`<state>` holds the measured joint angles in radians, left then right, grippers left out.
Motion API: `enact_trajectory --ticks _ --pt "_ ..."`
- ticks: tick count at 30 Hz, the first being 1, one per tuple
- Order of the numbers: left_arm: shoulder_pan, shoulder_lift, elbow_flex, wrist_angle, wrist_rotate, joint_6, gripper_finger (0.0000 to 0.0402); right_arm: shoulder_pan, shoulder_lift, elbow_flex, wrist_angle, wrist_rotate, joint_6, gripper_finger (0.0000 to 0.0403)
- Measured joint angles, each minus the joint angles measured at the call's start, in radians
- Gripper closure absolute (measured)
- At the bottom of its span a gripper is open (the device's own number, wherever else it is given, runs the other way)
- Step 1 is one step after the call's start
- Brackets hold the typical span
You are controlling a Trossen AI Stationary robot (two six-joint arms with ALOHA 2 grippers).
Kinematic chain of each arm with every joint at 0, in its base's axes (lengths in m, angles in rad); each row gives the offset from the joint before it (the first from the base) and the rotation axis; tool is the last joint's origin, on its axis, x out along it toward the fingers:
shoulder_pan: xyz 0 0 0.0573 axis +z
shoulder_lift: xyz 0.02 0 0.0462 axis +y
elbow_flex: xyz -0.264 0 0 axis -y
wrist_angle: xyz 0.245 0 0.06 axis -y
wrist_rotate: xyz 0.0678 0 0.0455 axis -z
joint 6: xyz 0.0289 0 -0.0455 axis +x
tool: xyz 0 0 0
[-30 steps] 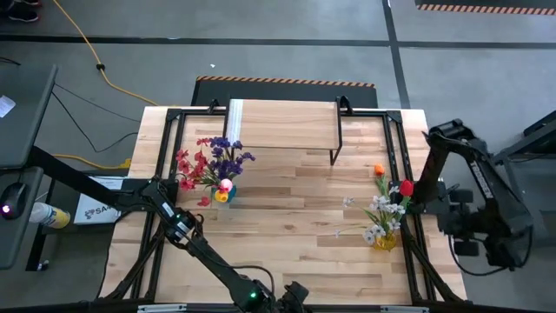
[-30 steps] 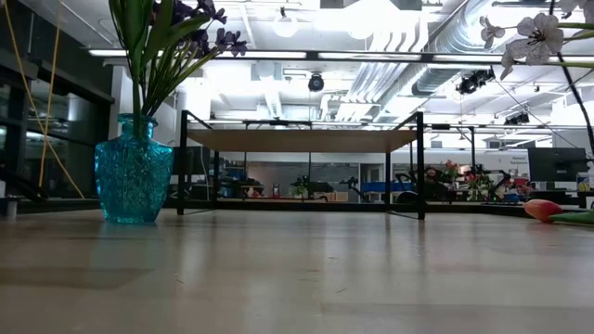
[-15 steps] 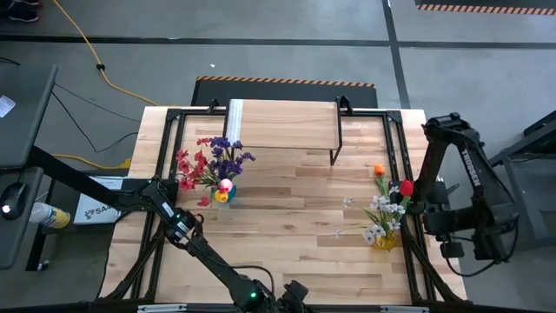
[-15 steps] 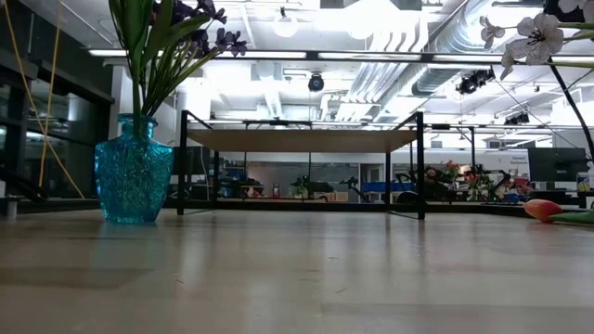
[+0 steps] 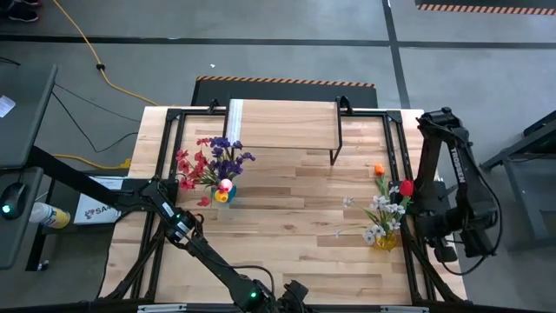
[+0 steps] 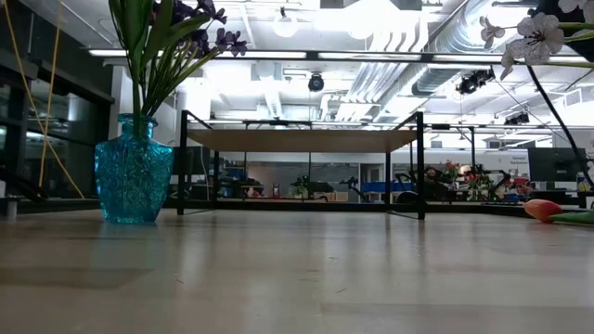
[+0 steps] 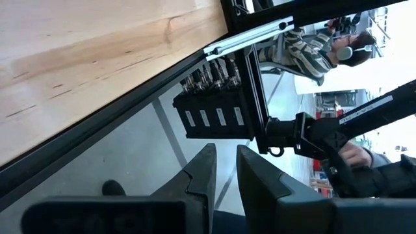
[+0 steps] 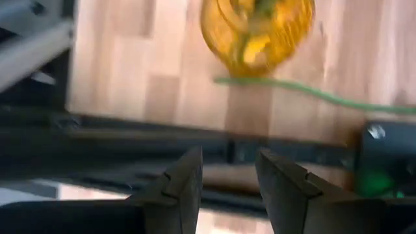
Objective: Pick and place flowers into a vace then onto a shelf
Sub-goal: Adjust the vases
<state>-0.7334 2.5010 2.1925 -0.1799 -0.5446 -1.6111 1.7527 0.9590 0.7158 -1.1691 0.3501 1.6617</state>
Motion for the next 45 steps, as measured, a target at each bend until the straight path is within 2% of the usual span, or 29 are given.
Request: enact_trajectory --ticks 5,14,21,34,45 --pt "0.000 0.000 0.000 0.000 0.000 -0.017 0.0307 -0.052 -0.065 -0.036 0.113 0.098 -0.086 0.0269" --pt "0.000 0.000 0.000 0.000 -0.009 -0.019 0.0307 -0.183 -0.141 -0.107 0.267 0.207 -0.204 0.0269" --pt "0.000 0.000 0.000 0.000 -0.010 -0.020 0.0307 -0.262 -0.160 -0.191 0.295 0.047 -0.177 0.0269" --pt "0.000 -0.001 0.000 -0.002 -0.008 -0.019 0.0307 -0.323 -0.161 -0.209 0.347 0.110 -0.211 0.0269" --pt "0.000 -0.001 0.000 -0.002 -0.007 -0.017 0.0307 -0.401 -0.161 -0.209 0.365 0.106 -0.284 0.0269"
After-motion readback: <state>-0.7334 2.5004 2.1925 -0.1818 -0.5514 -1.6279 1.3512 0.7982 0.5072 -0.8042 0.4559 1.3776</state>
